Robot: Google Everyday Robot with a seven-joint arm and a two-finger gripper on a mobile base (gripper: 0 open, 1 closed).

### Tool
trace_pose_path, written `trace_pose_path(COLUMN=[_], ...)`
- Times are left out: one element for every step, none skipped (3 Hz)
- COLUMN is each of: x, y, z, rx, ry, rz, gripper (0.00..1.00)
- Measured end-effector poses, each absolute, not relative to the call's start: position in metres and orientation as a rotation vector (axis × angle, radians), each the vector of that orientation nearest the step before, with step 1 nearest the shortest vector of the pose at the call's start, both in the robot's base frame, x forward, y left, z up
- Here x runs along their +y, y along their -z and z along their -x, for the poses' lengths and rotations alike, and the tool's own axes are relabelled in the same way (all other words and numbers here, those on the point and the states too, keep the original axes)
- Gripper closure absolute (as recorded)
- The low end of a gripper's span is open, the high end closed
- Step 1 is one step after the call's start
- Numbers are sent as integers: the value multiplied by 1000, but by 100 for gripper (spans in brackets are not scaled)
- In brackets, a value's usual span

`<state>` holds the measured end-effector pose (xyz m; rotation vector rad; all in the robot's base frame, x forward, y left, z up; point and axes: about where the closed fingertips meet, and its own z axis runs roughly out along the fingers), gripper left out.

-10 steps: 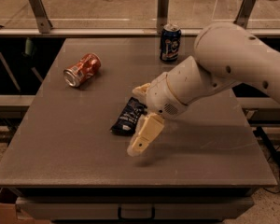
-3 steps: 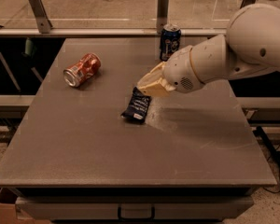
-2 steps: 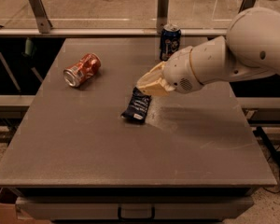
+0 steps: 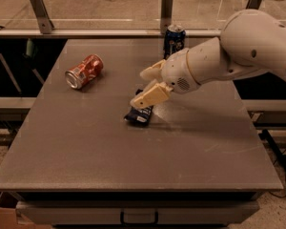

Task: Move rxbar blueberry near pepsi can

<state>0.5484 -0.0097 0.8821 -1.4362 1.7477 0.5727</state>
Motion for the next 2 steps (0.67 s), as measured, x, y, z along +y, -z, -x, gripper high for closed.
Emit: trace_pose_path(x=[-8, -2], y=[-877, -862], z=[-552, -553], rx=[1764, 1771], ry=[-591, -572], rz=[1435, 1460], gripper=[0, 0])
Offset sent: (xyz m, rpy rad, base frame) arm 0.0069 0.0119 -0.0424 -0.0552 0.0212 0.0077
